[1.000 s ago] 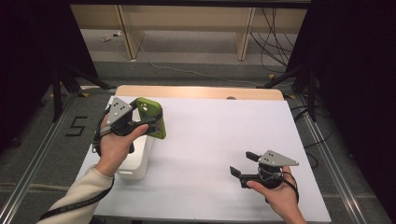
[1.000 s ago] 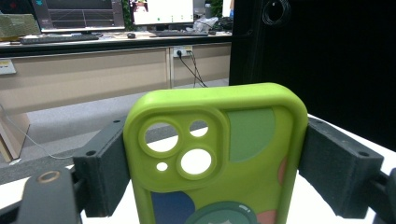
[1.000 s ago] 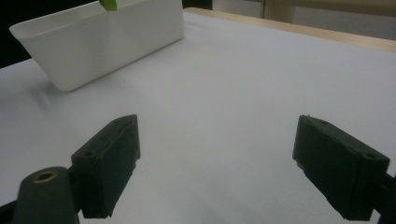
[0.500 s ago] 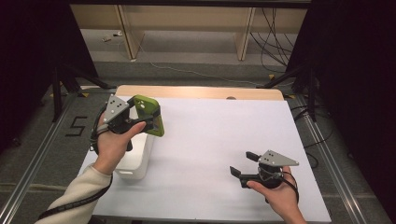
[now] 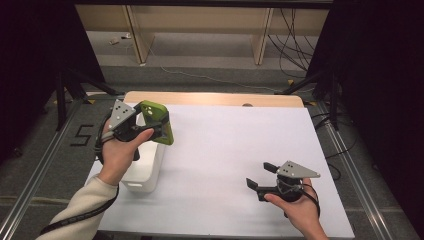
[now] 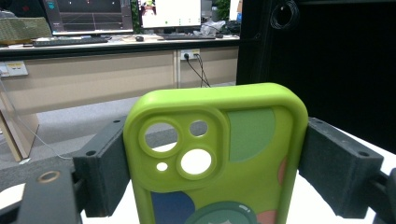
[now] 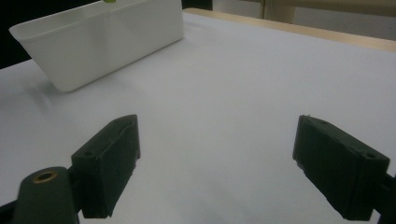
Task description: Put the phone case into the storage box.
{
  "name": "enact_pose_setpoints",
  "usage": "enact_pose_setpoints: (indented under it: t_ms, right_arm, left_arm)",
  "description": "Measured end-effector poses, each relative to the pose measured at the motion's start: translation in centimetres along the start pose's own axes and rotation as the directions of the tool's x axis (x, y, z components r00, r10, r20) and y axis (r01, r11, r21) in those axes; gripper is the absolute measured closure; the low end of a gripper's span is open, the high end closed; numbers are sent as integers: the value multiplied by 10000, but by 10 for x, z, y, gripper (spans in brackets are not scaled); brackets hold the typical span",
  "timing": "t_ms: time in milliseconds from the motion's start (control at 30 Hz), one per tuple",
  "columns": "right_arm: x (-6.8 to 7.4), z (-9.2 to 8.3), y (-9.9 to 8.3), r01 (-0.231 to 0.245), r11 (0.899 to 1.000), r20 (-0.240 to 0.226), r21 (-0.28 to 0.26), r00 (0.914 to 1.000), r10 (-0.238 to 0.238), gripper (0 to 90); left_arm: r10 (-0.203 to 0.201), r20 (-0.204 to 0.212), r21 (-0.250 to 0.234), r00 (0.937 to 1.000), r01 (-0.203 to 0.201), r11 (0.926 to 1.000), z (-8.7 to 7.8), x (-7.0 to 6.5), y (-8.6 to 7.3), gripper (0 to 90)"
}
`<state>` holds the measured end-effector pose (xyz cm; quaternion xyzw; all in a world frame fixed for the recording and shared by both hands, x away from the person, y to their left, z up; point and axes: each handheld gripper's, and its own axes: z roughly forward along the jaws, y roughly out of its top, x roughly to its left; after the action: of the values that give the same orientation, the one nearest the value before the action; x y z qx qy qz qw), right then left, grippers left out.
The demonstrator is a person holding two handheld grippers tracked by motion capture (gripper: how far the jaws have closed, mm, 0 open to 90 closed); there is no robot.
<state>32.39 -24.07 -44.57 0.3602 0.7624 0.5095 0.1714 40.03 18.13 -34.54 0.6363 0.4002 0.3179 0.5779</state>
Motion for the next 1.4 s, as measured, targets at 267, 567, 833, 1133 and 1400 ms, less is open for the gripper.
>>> enact_pose_setpoints:
  t_ms: [267,567,833,1133,1400]
  right_arm:
    - [0,0,0,19,10000,14,-8,10000,-19,159]
    - [0,0,0,1,10000,4,3,10000,-1,159]
    - [0,0,0,-8,10000,9,-1,10000,8,159]
    - [0,0,0,-11,10000,13,-10,10000,11,159]
    - [0,0,0,-20,10000,26,-25,10000,20,159]
  left_arm:
    - [-3,-80,-41,10000,3,10000,-1,4,2,164]
    - [-27,-140,-15,9999,27,10000,0,7,2,164]
    - [-41,-206,3,9998,41,10000,0,10,3,164]
    - [-74,-274,8,9996,74,10000,0,13,3,164]
    - [-87,-322,13,9994,88,10000,1,17,3,164]
